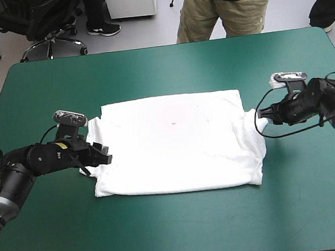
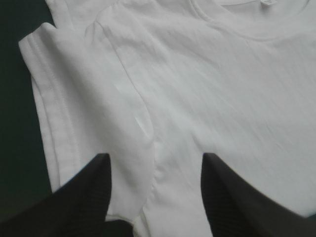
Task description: Fold the cloth
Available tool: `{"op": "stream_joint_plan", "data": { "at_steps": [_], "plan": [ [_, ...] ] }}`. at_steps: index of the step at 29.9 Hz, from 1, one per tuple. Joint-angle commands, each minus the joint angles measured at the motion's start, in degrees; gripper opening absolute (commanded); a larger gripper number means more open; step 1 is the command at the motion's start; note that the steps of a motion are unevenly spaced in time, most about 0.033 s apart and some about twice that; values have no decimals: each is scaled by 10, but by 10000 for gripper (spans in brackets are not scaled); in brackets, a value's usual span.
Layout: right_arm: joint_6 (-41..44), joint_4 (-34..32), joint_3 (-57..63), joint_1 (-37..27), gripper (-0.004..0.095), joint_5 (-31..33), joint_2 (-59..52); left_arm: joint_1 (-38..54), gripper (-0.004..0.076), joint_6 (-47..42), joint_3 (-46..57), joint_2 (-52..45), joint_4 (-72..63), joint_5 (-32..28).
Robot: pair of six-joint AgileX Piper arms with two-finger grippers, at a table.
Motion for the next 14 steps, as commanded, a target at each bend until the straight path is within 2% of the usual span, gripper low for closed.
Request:
{"op": "stream_joint_plan", "data": {
  "at_steps": [1, 10, 12, 14],
  "plan": [
    [-13, 16, -53, 0, 427, -19, 32, -1, 403, -6, -18, -11, -16, -28],
    [-25, 24, -85, 32, 410, 13, 101, -1, 403, -6, -18, -11, -16, -29],
    [-29, 23, -85, 36, 368, 14, 103, -1, 403, -6, -18, -11, -16, -29],
    [-29, 23, -85, 37, 264, 14, 103, -1, 403, -5, -18, -11, -16, -30]
  ]
}}
